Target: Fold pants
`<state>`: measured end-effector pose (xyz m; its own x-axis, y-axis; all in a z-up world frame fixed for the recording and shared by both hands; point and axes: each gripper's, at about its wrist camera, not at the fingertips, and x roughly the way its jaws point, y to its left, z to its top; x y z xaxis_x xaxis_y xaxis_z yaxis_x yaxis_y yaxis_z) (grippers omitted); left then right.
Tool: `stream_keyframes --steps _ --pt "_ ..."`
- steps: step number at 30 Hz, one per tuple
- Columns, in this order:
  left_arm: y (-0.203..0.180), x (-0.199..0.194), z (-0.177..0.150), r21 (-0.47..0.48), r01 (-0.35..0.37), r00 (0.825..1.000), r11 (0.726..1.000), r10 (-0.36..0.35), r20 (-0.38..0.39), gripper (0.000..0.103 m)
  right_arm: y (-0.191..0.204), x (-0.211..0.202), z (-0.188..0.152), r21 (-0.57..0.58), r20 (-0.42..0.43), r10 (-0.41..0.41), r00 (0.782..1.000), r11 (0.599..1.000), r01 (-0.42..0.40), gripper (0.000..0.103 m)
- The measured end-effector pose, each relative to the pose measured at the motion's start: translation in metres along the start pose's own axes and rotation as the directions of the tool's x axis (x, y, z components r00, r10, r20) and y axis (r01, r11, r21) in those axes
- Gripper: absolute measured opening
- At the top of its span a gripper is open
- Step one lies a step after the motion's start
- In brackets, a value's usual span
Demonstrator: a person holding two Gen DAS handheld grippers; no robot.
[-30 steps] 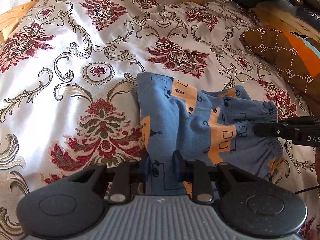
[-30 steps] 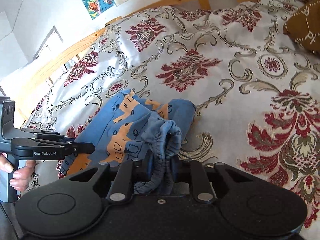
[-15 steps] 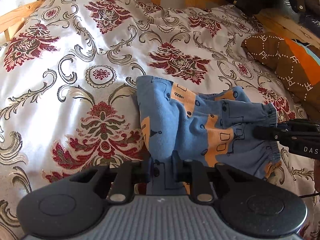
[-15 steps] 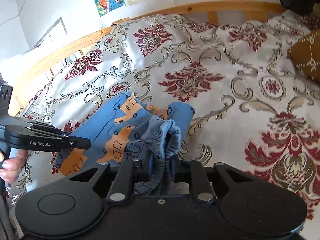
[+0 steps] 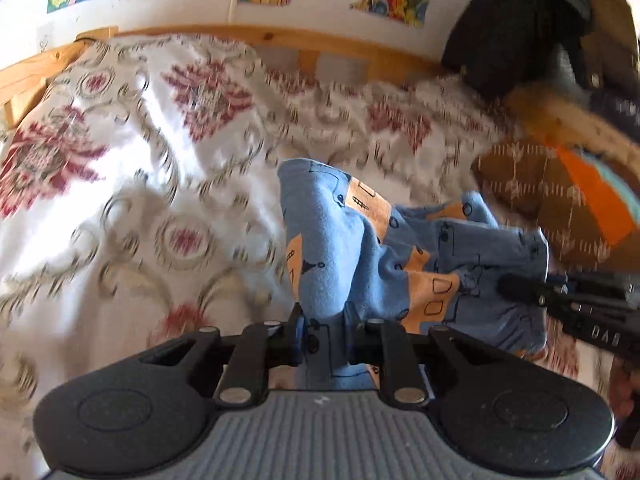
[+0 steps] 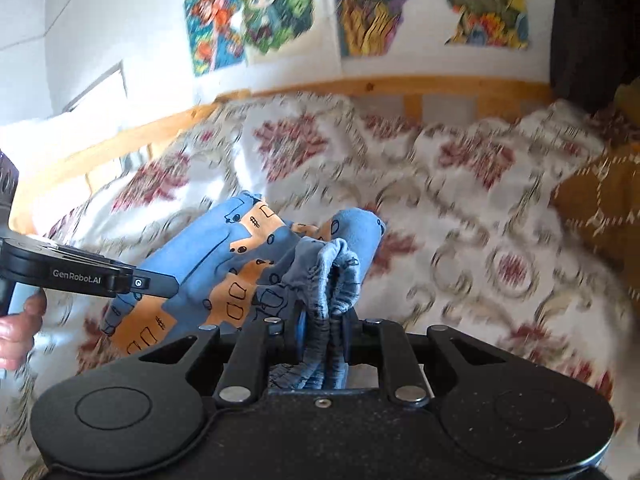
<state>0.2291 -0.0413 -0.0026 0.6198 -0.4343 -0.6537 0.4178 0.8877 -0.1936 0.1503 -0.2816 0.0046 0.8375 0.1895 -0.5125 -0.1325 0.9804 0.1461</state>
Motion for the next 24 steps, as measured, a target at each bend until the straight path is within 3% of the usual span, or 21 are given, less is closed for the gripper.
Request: stream_keyframes --steps 5,8,11,14,24 --pt "0.0 0.027 0.033 0.005 0.007 0.997 1.0 -0.008 0.072 0.02 -0.032 0.028 0.018 0.064 0.06 -0.002 0.998 0.998 -0.002 0.018" --pt "0.008 0.047 0.035 -0.012 0.016 0.997 1.0 -0.015 0.082 0.02 -0.047 0.051 0.022 0.098 0.046 0.015 0.999 0.995 -0.02 0.018" --pt "0.021 0.072 0.025 -0.033 0.008 0.999 0.999 -0.007 0.037 0.02 -0.056 0.078 0.014 0.121 -0.023 0.031 0.999 0.992 -0.028 0.018" --pt "0.034 0.104 0.009 -0.064 -0.015 0.998 0.998 0.011 -0.057 0.02 -0.056 0.103 -0.001 0.097 -0.103 0.013 0.995 0.995 -0.003 0.018" --pt "0.041 0.114 -0.001 -0.073 0.011 0.999 0.997 -0.014 -0.04 0.022 -0.061 0.113 -0.015 0.116 -0.121 0.002 0.993 0.993 0.012 0.019"
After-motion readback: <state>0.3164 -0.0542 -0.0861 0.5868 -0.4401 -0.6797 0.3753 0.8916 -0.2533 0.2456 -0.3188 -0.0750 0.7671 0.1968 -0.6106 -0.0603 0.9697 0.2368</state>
